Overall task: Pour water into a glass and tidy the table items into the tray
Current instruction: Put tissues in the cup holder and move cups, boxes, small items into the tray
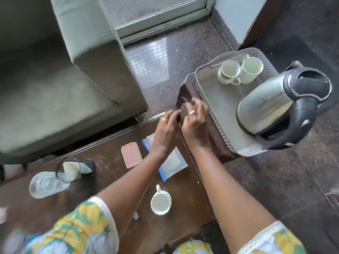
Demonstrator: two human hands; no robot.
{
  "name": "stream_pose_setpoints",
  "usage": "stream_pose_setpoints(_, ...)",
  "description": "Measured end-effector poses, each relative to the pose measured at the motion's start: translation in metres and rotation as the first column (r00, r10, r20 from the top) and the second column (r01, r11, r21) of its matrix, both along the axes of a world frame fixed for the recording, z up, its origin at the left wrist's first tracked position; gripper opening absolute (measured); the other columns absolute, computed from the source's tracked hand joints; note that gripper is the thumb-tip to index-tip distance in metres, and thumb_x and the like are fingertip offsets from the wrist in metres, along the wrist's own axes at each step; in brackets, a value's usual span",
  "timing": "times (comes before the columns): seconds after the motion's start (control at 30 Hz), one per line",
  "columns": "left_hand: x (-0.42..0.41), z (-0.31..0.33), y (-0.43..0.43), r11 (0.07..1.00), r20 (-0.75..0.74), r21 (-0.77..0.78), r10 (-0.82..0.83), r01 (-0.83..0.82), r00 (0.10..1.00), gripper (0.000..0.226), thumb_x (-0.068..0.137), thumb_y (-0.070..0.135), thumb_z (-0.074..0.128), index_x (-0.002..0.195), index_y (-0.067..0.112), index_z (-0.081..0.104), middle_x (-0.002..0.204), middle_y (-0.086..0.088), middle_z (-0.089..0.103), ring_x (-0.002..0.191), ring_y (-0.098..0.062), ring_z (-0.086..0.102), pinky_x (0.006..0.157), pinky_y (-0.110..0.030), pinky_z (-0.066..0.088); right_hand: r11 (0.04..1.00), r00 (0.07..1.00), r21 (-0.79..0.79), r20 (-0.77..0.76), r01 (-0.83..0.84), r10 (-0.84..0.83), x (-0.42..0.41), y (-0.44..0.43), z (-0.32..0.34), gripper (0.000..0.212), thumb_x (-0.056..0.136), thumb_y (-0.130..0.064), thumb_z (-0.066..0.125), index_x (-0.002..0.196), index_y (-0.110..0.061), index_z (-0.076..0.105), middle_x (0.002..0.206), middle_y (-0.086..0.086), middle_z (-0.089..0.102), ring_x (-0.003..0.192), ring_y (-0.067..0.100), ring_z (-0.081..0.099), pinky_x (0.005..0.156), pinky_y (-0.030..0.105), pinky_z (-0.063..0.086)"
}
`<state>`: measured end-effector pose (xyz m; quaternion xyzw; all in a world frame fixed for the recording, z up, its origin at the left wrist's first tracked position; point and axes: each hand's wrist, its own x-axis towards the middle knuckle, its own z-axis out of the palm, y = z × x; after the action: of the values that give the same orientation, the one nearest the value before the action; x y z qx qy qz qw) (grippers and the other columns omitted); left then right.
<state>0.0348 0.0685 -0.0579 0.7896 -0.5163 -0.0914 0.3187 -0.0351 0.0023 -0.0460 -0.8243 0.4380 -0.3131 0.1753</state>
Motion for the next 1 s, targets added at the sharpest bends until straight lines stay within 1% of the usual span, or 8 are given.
stream_pose_setpoints(0.13,-0.01,-0.027,0.081,0.978,-0.079,0.113,0.184,-0.174,0.98,0.046,0.068,-0.014,0.052,0.113,-0.006,0.056,0.112,-0.026,0.058,0.107,-0.038,0.052,0.096,-0.044,0.043,0.979,0.98,0.173,-0.146,-0.11,0.136,-0.011,0.091,-0.038,0.025,0.075,0.003,0.051,0.094,0.006,0.068,0.103,0.026,0.064,0.094,0.041,0.062,0.079,0.044,0.056)
stream_pose_setpoints(0.23,0.002,-0.043,0.122,0.875,-0.131,0.276,0.444,-0.397,0.887,0.046,0.072,-0.005,0.048,0.117,0.0,0.051,0.114,-0.021,0.055,0.106,-0.035,0.047,0.093,-0.044,0.041,0.927,0.902,0.284,-0.285,-0.244,0.324,-0.024,0.151,-0.057,0.022,0.073,-0.019,0.066,0.09,-0.006,0.069,0.097,0.014,0.066,0.086,0.035,0.064,0.068,0.038,0.056)
stream_pose_setpoints(0.33,0.02,-0.06,0.156,0.725,-0.074,0.481,0.594,-0.493,0.801,0.049,0.082,0.007,0.051,0.13,0.003,0.04,0.131,-0.021,0.043,0.122,-0.035,0.037,0.104,-0.039,0.027,0.809,0.701,0.548,-0.492,-0.213,0.517,-0.032,0.195,-0.072,0.054,0.076,-0.054,0.056,0.119,-0.021,0.059,0.131,0.008,0.05,0.117,0.032,0.047,0.089,0.042,0.044)
stream_pose_setpoints(0.43,0.03,-0.066,0.173,0.694,-0.123,0.552,0.616,-0.462,0.778,0.059,0.084,0.021,0.059,0.136,0.012,0.031,0.143,-0.019,0.029,0.131,-0.037,0.026,0.108,-0.045,0.028,0.752,0.586,0.657,-0.59,-0.051,0.555,-0.035,0.222,-0.081,0.068,0.074,-0.06,0.059,0.133,-0.03,0.043,0.151,0.005,0.022,0.136,0.034,0.023,0.1,0.052,0.034)
stream_pose_setpoints(0.53,0.042,-0.07,0.169,0.715,-0.165,0.603,0.545,-0.353,0.822,0.072,0.078,0.031,0.065,0.139,0.03,0.027,0.147,-0.015,0.018,0.134,-0.038,0.016,0.108,-0.048,0.031,0.776,0.621,0.628,-0.63,0.056,0.466,-0.036,0.24,-0.082,0.062,0.075,-0.035,0.073,0.129,-0.028,0.043,0.151,0.008,0.009,0.134,0.036,0.02,0.1,0.051,0.036)
stream_pose_setpoints(0.63,0.054,-0.072,0.152,0.715,-0.174,0.633,0.505,-0.297,0.845,0.074,0.074,0.034,0.068,0.136,0.041,0.029,0.15,-0.016,0.01,0.133,-0.041,0.015,0.105,-0.051,0.032,0.802,0.675,0.585,-0.641,0.122,0.365,-0.038,0.242,-0.084,0.055,0.079,-0.009,0.07,0.126,-0.024,0.047,0.143,0.015,0.022,0.12,0.03,0.035,0.096,0.041,0.041)
stream_pose_setpoints(0.73,0.062,-0.076,0.135,0.674,-0.197,0.683,0.541,-0.281,0.818,0.08,0.074,0.038,0.072,0.138,0.044,0.026,0.152,-0.017,0.005,0.134,-0.045,0.019,0.104,-0.054,0.033,0.806,0.696,0.581,-0.627,0.118,0.35,-0.036,0.235,-0.083,0.047,0.085,-0.012,0.065,0.129,-0.02,0.048,0.128,0.012,0.042,0.112,0.024,0.043,0.092,0.037,0.045)
stream_pose_setpoints(1.0,0.058,-0.09,0.119,0.675,-0.255,0.651,0.625,-0.347,0.738,0.079,0.081,0.024,0.067,0.142,0.033,0.018,0.14,-0.02,0.025,0.124,-0.041,0.038,0.098,-0.049,0.041,0.763,0.728,0.637,-0.575,0.111,0.374,0.001,0.184,-0.044,0.035,0.081,-0.023,0.066,0.114,-0.016,0.057,0.116,0.01,0.048,0.11,0.027,0.045,0.089,0.041,0.042)
